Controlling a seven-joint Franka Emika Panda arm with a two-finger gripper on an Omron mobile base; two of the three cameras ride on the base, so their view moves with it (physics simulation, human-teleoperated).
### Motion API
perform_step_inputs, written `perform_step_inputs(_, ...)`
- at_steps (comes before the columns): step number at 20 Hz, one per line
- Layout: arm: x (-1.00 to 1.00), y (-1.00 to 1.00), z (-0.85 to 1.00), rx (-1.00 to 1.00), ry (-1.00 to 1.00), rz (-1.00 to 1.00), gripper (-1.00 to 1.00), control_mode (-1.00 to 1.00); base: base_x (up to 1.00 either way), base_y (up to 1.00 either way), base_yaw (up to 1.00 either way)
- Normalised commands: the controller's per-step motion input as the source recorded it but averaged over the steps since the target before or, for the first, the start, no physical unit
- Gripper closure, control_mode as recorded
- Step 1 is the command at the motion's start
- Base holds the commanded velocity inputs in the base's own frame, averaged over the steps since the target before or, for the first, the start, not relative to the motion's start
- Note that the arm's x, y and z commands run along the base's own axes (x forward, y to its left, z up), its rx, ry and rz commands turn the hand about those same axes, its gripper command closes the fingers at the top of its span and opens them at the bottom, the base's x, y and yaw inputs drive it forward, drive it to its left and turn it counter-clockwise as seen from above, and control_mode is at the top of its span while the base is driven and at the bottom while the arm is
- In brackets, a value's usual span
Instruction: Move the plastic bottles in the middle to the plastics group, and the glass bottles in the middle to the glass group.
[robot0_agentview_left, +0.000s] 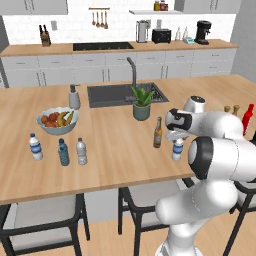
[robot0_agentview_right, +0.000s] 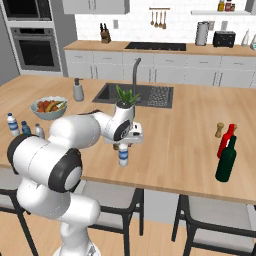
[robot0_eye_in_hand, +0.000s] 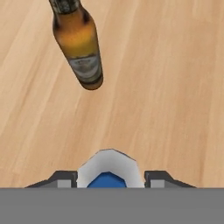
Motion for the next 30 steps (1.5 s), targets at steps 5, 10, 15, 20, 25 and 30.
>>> perform_step_inputs(5,-0.04,0.02,0.00,0.00,-0.01,0.00,1.00,-1.00,0.00,0.00,0.00)
perform_step_inputs(10,-0.34,0.17,0.08,0.01,-0.04,0.00,1.00,-1.00,0.00,0.00,0.00)
perform_step_inputs(15,-0.50,0.48,0.28,0.00,-0.17,0.03,1.00,-1.00,0.00,0.00,0.00)
perform_step_inputs(20,-0.11,0.96,0.20,-0.01,-0.03,0.01,1.00,-1.00,0.00,0.00,0.00)
perform_step_inputs(25,-0.03,1.00,0.10,-0.02,0.00,0.00,1.00,-1.00,0.00,0.00,0.00)
perform_step_inputs(30,-0.03,0.95,0.08,0.00,0.00,0.00,1.00,-1.00,0.00,0.00,0.00)
